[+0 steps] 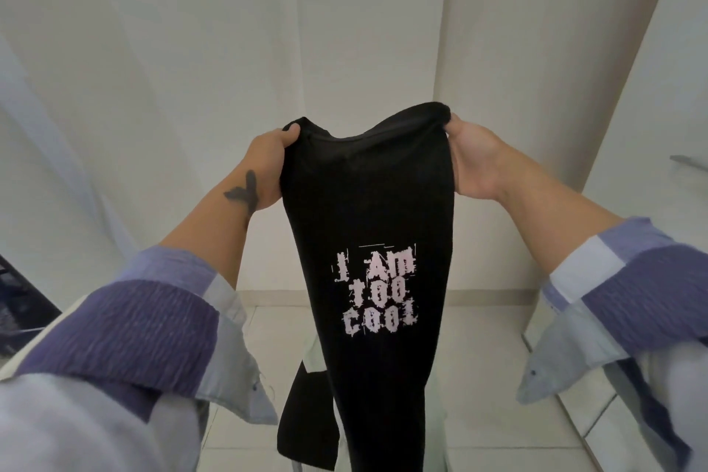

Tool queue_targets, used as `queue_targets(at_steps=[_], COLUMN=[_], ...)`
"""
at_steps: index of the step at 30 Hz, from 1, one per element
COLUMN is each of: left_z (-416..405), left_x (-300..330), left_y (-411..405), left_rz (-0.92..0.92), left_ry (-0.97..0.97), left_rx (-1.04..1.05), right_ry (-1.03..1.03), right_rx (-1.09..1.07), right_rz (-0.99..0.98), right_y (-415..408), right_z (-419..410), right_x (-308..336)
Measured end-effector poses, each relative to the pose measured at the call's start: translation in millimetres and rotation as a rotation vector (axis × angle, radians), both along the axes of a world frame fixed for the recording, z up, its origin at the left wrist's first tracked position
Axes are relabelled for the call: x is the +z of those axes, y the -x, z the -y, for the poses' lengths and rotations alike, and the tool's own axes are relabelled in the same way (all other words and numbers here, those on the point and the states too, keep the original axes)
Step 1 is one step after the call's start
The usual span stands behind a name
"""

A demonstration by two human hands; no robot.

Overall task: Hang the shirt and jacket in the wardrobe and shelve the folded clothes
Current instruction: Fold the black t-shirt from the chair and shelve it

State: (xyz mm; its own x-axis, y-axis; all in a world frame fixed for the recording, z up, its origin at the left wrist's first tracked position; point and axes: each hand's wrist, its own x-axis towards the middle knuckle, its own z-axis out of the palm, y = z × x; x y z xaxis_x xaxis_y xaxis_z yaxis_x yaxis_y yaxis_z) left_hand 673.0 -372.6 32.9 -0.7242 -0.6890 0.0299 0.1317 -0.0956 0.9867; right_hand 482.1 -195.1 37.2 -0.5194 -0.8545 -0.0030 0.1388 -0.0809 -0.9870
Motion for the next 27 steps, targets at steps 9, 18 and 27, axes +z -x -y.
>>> queue_targets(at_steps=[9,18,27], left_z=[45,88,46], left_x=[-27,-2,-81], left_y=[47,93,61], left_rz=[0.148,0.025,0.125], left_ry=[0.023,0.066,0.049], left_rx=[-0.030,-0.079,-0.094], right_ry=[-0.026,0.154,0.015], right_rx=[-0.222,-0.448,-0.441], right_rz=[0.029,0.025,0.093], right_y=[23,51,11], right_z=[70,117,87], right_x=[-37,-22,-99])
